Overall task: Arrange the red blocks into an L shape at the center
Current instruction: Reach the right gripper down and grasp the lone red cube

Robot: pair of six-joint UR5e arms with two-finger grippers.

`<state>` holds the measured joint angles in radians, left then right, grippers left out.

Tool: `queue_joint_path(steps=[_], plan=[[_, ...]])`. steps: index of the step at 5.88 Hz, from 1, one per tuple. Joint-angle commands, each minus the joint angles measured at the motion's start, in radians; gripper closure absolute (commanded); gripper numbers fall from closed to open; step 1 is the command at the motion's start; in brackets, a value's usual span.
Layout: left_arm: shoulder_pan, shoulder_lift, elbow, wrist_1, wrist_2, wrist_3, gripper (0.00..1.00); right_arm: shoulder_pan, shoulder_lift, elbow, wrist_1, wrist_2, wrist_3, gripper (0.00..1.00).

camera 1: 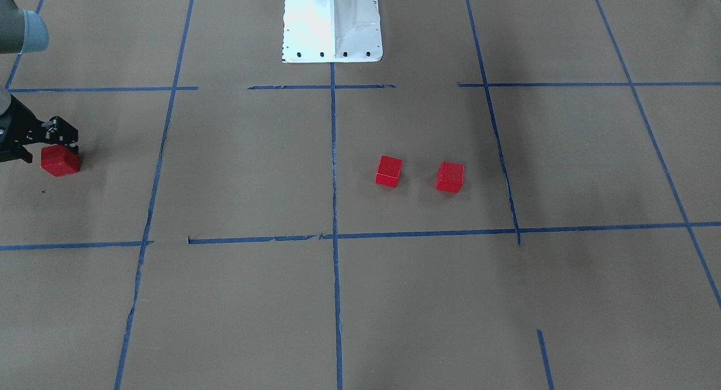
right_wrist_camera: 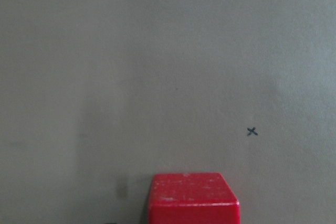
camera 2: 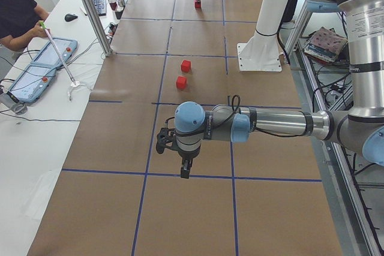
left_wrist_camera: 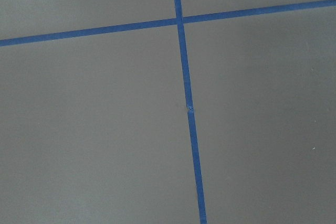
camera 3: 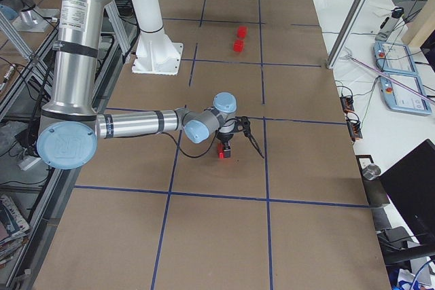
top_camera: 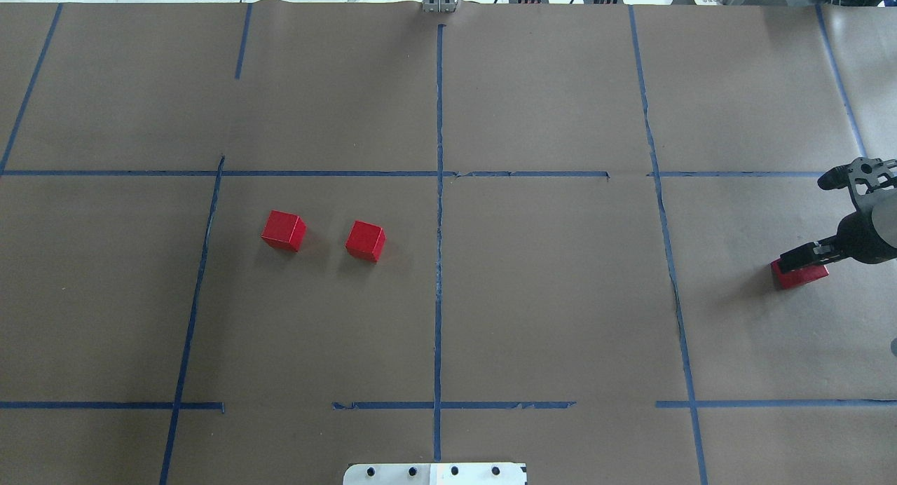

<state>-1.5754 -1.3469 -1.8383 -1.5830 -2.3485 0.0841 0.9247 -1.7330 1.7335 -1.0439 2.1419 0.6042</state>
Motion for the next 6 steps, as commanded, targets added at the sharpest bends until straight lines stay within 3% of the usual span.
queue_joint_path(steps=[1, 2, 3, 4, 5, 6], plan=[[-0.001, 0.000, -0.002, 0.000, 0.000, 0.002, 0.00, -0.021, 0.006, -0.021, 0.005, -0.003, 0.000, 0.12], [-0.002, 0.000, -0.010, 0.000, 0.000, 0.000, 0.00, -0.021, 0.004, -0.028, 0.007, -0.003, 0.002, 0.46], [-0.002, 0.000, -0.012, 0.000, 0.000, 0.002, 0.00, -0.021, 0.004, -0.022, 0.007, 0.001, 0.002, 0.98], [-0.002, 0.000, -0.010, 0.000, 0.000, 0.002, 0.00, -0.018, 0.004, 0.021, 0.005, 0.009, 0.003, 1.00], [-0.002, 0.002, -0.012, 0.000, 0.000, 0.003, 0.00, -0.021, 0.000, 0.123, -0.010, 0.010, 0.014, 1.00], [-0.002, 0.002, -0.007, 0.000, 0.000, 0.002, 0.00, -0.088, 0.024, 0.200, -0.010, 0.021, 0.149, 1.00]])
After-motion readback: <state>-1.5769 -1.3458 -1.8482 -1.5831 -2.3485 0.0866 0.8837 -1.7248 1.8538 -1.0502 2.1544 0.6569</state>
